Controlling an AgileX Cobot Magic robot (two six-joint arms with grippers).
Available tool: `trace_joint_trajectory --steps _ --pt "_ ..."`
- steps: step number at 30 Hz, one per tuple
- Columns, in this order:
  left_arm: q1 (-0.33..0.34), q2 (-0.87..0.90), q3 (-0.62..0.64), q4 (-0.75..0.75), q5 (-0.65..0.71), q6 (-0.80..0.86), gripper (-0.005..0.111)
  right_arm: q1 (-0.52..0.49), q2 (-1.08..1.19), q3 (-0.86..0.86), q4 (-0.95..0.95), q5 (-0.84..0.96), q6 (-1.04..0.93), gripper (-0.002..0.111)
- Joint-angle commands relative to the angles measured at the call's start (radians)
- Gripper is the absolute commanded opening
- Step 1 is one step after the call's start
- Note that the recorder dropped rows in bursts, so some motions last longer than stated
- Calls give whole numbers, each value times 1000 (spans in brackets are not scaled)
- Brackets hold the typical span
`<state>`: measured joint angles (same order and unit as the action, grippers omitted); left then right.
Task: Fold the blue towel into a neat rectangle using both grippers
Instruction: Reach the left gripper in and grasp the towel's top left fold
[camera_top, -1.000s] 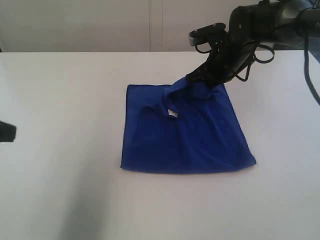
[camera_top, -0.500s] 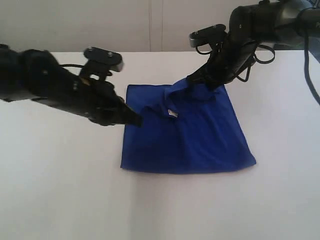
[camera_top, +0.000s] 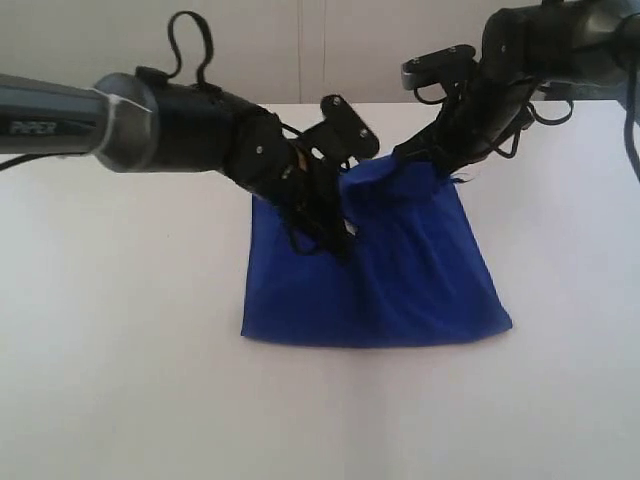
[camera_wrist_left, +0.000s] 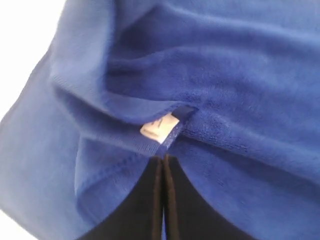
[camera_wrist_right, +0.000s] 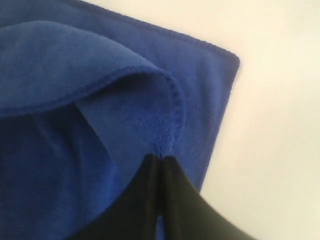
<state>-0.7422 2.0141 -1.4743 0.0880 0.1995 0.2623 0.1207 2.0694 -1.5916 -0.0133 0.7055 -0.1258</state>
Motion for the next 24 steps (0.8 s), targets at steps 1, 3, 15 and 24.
trace_joint_trajectory --steps 1,3,15,24 --pt "-14 56 -72 80 34 -4 0 -8 -12 -4 13 -6 -10 0" --pt "-14 71 -90 80 12 -37 0 -8 -12 -4 13 -11 -10 0" --pt "-18 93 -104 74 -59 -243 31 -8 -6 -4 13 -33 -10 0" --pt "-18 144 -109 74 -110 -427 33 -8 16 -4 13 -26 -10 0"
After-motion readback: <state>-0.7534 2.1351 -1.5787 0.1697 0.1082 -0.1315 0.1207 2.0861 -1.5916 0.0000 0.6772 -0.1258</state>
